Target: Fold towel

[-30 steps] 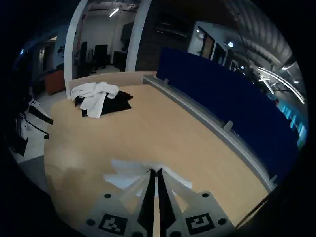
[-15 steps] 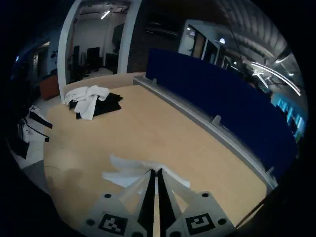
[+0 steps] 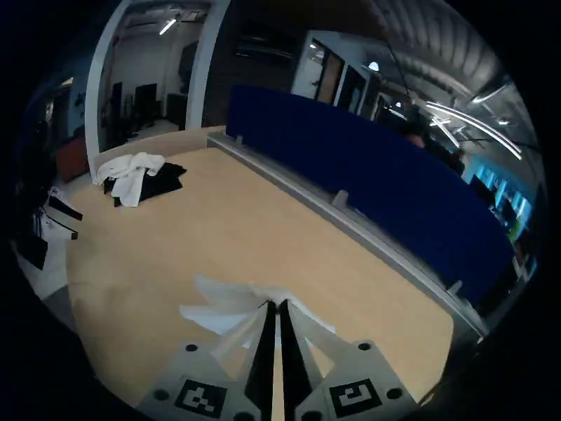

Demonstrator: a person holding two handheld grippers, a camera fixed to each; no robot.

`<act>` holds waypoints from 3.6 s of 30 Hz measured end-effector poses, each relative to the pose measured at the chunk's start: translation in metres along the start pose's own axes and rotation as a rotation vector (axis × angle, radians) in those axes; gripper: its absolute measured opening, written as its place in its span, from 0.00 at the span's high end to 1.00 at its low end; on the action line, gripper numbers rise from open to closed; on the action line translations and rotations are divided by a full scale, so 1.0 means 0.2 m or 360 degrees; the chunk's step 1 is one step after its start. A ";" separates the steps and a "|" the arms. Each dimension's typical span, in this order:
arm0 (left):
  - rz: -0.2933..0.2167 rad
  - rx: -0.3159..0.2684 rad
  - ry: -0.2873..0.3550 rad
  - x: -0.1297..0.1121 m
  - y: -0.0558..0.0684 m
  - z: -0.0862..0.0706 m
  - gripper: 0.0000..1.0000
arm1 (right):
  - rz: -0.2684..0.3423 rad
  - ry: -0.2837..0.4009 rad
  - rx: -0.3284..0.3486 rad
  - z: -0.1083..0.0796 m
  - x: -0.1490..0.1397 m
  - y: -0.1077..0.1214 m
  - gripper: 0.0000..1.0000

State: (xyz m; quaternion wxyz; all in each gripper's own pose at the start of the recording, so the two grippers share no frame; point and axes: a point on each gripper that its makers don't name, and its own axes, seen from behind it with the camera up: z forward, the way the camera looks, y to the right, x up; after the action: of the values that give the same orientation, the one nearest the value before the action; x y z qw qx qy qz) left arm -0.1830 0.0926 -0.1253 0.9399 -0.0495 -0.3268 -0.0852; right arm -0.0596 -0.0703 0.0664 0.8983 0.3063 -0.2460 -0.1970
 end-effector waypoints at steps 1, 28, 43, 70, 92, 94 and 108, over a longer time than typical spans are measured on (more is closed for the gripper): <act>0.0002 0.0001 -0.0003 0.00 0.00 0.00 0.08 | 0.0004 -0.0006 -0.0014 -0.01 -0.02 0.05 0.96; 0.0040 -0.0007 -0.0043 0.04 0.16 0.07 0.08 | 0.0081 -0.0158 -0.0272 -0.26 -0.38 0.89 0.96; 0.0075 -0.0036 -0.0048 0.07 0.20 0.06 0.08 | 0.0153 -0.0264 -0.0314 -0.44 -0.66 0.86 0.96; 0.0110 -0.0072 -0.0058 0.07 0.27 0.04 0.08 | 0.0448 -0.0501 -0.0426 -0.61 -1.34 0.71 0.96; 0.0130 -0.0026 -0.0090 -0.01 0.24 0.01 0.08 | 0.0802 -0.0736 -0.0628 -0.49 -1.85 0.66 0.96; 0.0130 -0.0025 -0.0090 -0.01 0.24 0.01 0.08 | 0.0803 -0.0737 -0.0638 -0.48 -1.85 0.66 0.96; 0.0136 -0.0030 -0.0085 0.02 0.24 -0.02 0.08 | 0.0790 -0.0643 -0.0706 -0.53 -1.80 0.67 0.74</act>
State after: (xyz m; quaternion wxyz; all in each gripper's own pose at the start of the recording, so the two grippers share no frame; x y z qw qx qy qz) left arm -0.1687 0.1396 -0.1274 0.9332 -0.0745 -0.3485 -0.0467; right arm -0.2614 0.2581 -0.0362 0.8964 -0.0092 -0.4362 -0.0784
